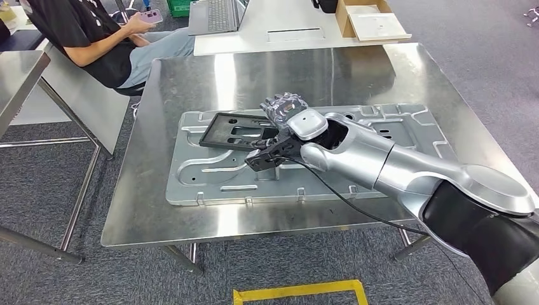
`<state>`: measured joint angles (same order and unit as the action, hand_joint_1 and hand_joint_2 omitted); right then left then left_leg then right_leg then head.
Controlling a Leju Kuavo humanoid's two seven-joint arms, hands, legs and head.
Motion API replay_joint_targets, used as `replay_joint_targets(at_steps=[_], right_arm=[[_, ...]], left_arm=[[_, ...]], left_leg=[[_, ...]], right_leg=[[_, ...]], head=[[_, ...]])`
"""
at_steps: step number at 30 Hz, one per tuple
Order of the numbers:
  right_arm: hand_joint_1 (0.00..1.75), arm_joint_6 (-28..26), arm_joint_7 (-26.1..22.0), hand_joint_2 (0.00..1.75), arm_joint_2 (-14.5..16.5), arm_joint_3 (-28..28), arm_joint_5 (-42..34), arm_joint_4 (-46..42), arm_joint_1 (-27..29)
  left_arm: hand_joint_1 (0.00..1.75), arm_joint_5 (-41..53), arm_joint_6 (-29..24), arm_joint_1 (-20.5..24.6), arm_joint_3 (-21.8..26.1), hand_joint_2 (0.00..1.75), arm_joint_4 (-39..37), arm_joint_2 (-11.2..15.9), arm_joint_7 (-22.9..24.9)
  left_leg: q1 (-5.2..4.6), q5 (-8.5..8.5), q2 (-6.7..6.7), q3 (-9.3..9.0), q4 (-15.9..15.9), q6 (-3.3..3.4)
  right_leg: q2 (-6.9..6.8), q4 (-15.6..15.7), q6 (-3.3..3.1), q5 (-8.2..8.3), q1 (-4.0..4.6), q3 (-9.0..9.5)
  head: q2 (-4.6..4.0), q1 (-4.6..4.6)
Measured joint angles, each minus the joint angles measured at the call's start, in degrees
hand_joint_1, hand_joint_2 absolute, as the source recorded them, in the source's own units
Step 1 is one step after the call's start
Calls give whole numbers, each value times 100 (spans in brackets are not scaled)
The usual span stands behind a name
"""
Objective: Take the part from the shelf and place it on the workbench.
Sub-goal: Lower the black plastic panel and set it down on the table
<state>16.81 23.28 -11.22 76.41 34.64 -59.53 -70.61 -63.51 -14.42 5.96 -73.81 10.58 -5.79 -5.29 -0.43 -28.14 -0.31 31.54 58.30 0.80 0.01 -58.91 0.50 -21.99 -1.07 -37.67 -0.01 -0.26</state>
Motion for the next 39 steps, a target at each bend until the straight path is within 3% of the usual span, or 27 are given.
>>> replay_joint_targets(at_steps=[3,5,7,9,10,13,15,17,19,21,23,24,25,26,29,30,33,35,38,39], right_arm=[[0,1,-1,0,-6,0,1,0,-2],[0,3,-1,0,-17,0,1,0,-6],[0,8,-2,0,-26,0,1,-1,3],[0,13,-1,0,-37,0,1,1,24],[0,14,-1,0,-43,0,1,1,32],[0,10,0,0,-45,0,1,1,31],[0,7,1,0,-44,0,1,0,32],[0,9,2,0,-45,0,1,1,37],[0,13,5,0,-48,0,1,1,35],[0,14,7,0,-46,0,1,0,32],[0,16,5,0,-45,0,1,0,38],[0,17,5,0,-45,0,1,1,43],[0,17,6,0,-45,0,1,1,46],[0,18,6,0,-45,0,1,1,47],[0,18,9,0,-47,0,1,-1,32],[0,18,11,0,-48,0,1,-1,27],[0,17,14,0,-53,0,1,-1,22],[0,16,19,0,-65,0,1,-1,18],[0,16,20,0,-84,0,1,-1,28],[0,16,21,0,-92,0,1,0,37]], left_arm=[[0,-2,1,3,0,0,0,-3,0],[0,-6,2,6,0,0,0,-7,0],[0,-9,4,9,0,0,0,-7,0],[0,-11,6,8,0,0,0,-7,1],[0,-11,7,7,0,0,0,-7,2],[0,-30,15,12,0,0,0,-11,6],[0,-54,27,16,0,0,0,-15,1],[0,-66,38,14,0,0,0,-14,-14],[0,-69,41,10,0,0,0,-11,-31],[0,-69,42,11,0,0,0,-9,-44],[0,-70,43,16,0,0,0,-9,-54],[0,-70,43,17,0,0,0,-8,-58],[0,-71,43,16,0,0,0,-8,-61],[0,-71,40,13,0,0,0,-7,-62],[0,-72,29,-15,0,0,0,2,-58],[0,-73,27,-21,0,0,0,4,-57],[0,-75,25,-21,0,0,0,4,-57],[0,-76,22,-14,0,0,0,-1,-57],[0,-75,19,0,0,0,0,-4,-59],[0,-75,19,1,0,0,0,-4,-61]], left_leg=[[13,132,9,19,-68,105],[41,238,28,47,-135,178],[28,295,39,125,-132,225],[20,334,40,215,-107,233],[18,349,38,256,-85,229],[6,360,34,353,17,192],[-8,369,32,408,72,135],[-11,405,30,433,72,67],[-4,316,23,485,162,-2],[23,-25,18,684,638,-75],[56,-387,19,967,1362,-136],[70,-455,20,1037,1583,-155],[80,-411,20,994,1577,-163],[87,-279,20,836,1348,-160],[74,83,14,187,254,-106],[57,111,11,101,79,-79],[39,190,9,113,-22,25],[63,291,23,140,-96,113],[55,400,38,259,-115,198],[47,428,38,311,-105,203]], right_leg=[[-7,0,113,14,-6,-31],[-2,-346,151,-279,-2,-187],[3,-1049,171,-722,-1,-451],[2,-1520,184,-916,-2,-571],[0,-1448,182,-863,-2,-478],[-5,-408,133,-512,13,184],[0,-66,71,-450,39,370],[3,-53,-1,-408,44,354],[-7,-8,-83,-345,16,344],[-14,25,-146,-285,-12,316],[-14,17,-158,-241,-18,253],[-14,9,-149,-221,-19,218],[-14,0,-138,-203,-22,186],[-12,-6,-122,-186,-25,163],[-7,-11,-49,-133,-22,122],[-8,-6,-13,-110,-18,109],[-12,33,108,-40,-19,84],[-9,-148,144,-221,-17,-13],[-3,-1137,158,-865,-8,-389],[-3,-1402,162,-982,-6,-459]], head=[[-1,8],[-1,29],[-1,44],[0,46],[0,47],[-1,45],[-1,39],[-1,38],[-1,34],[-1,15],[-1,6],[-1,7],[-1,7],[0,7],[-1,9],[-2,11],[-2,17],[-2,29],[-1,58],[-1,64]])
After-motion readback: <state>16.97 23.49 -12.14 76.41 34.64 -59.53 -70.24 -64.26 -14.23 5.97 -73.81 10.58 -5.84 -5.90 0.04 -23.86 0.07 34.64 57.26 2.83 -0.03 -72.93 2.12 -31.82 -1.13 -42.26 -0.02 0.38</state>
